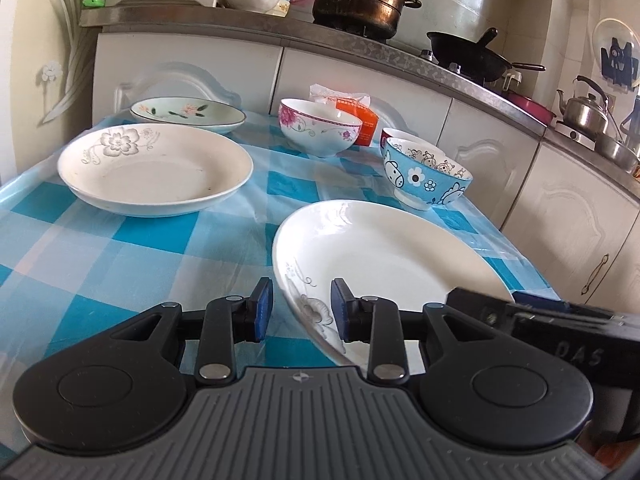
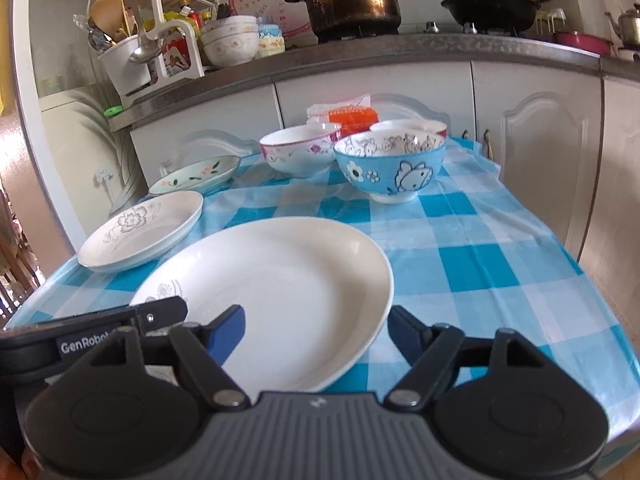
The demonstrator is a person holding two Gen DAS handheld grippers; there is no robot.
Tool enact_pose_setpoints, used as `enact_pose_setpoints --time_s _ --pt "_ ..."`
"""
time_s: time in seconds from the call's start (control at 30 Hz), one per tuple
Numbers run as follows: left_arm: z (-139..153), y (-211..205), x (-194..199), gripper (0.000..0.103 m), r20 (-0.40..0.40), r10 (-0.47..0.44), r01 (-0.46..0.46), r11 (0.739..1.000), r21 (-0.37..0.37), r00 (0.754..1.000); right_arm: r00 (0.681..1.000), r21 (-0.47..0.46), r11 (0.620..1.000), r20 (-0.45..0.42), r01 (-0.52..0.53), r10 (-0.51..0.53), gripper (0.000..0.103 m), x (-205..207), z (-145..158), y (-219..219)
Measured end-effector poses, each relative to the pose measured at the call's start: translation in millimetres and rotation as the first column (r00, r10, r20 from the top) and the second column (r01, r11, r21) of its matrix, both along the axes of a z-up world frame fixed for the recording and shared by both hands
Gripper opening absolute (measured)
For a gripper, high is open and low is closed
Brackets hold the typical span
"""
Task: Organize plates and bowls
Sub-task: 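Carry the white plate and lower it onto the cloth, open left gripper, then move the left gripper to the pale green flowered plate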
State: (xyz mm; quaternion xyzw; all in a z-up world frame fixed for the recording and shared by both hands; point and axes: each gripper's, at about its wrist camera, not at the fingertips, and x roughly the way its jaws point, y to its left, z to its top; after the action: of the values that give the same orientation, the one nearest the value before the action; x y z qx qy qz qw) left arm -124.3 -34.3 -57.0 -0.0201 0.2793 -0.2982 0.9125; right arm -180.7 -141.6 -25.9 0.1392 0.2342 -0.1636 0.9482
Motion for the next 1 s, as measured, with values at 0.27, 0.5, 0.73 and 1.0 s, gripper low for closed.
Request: enact_pose_setpoints --time_s 0.27,0.5,0.73,1.0 --pt "9 21 -22 0.065 0.056 0.033 -0.034 0.999 0.005 0.998 0.998 0.025 0.998 0.029 0.056 -0.056 0.094 -28 13 -4" --pt "14 39 -47 0.075 0.067 0.058 -0.060 0.998 0.029 0.996 0.995 0.066 0.994 0.031 0.092 -0.094 0.098 -46 20 -1" --pt "25 57 -62 0.086 0.083 0.119 -0.122 0.992 0.034 0.989 0.996 0.091 0.993 0.028 0.079 -0.082 0.100 -56 24 8" --pt "44 82 -66 0.098 0.119 0.246 -0.253 0.966 0.053 0.962 0.999 0.080 0.996 0.044 0.027 -0.030 0.101 -66 31 20"
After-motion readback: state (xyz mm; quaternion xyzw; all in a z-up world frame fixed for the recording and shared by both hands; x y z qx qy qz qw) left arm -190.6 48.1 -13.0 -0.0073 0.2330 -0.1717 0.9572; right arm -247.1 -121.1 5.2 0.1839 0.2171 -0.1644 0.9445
